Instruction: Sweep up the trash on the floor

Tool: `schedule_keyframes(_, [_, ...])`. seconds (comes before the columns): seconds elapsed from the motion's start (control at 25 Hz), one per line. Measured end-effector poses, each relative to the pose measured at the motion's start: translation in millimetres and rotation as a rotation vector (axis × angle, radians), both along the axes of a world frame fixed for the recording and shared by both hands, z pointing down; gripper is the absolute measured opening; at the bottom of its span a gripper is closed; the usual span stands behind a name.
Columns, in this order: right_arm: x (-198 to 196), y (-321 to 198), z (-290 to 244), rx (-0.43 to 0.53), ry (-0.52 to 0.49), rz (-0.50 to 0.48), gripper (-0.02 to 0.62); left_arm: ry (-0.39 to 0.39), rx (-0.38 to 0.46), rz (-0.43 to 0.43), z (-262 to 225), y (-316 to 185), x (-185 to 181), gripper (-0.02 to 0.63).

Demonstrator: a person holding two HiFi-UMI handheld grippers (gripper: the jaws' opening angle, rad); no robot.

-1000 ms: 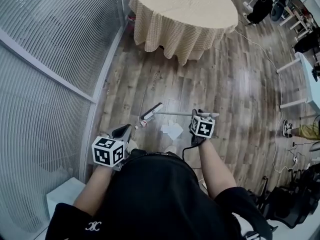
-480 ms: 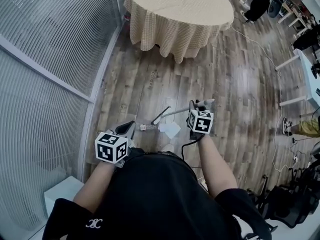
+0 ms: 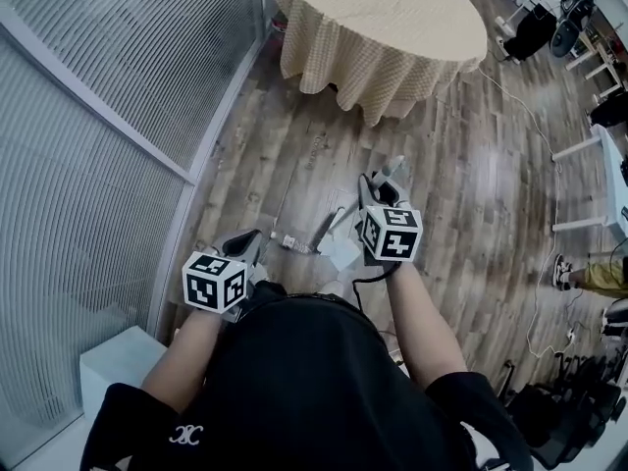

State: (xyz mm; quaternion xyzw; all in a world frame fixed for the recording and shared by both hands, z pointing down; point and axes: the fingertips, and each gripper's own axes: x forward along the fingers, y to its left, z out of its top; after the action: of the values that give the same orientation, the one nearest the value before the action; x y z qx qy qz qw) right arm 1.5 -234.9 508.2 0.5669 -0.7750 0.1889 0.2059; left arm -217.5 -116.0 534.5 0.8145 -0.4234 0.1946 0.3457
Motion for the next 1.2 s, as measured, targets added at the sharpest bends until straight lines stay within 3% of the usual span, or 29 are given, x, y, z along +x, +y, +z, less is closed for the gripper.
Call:
schedule_keyframes(0.16, [-47, 16, -20, 0.005, -0.053, -0.198, 0.103, 0.009, -0.008, -0.038, 4, 2, -17, -0.005])
schedule_keyframes(0.36, [-75, 33, 6, -0.073, -0.114, -0.214, 0.101, 0.014, -0.014, -0.07, 8, 6, -34, -0.006])
schedule_keyframes(0.56, [-99, 63, 53, -0.167, -0.071, -0.271, 0.101, 0.001, -0.016, -0.089, 7, 10, -46, -0.005])
schedule_keyframes(0.8, [-95, 80, 77, -0.194, 0.003, -0.31, 0.101, -0.013, -0.02, -0.08, 7, 13, -46, -0.006])
schedule_keyframes(1.2, [-52, 75, 46, -0.108, 0.016, -0.243, 0.101, -0.002, -0.016, -0.017, 8, 10, -16, -0.005])
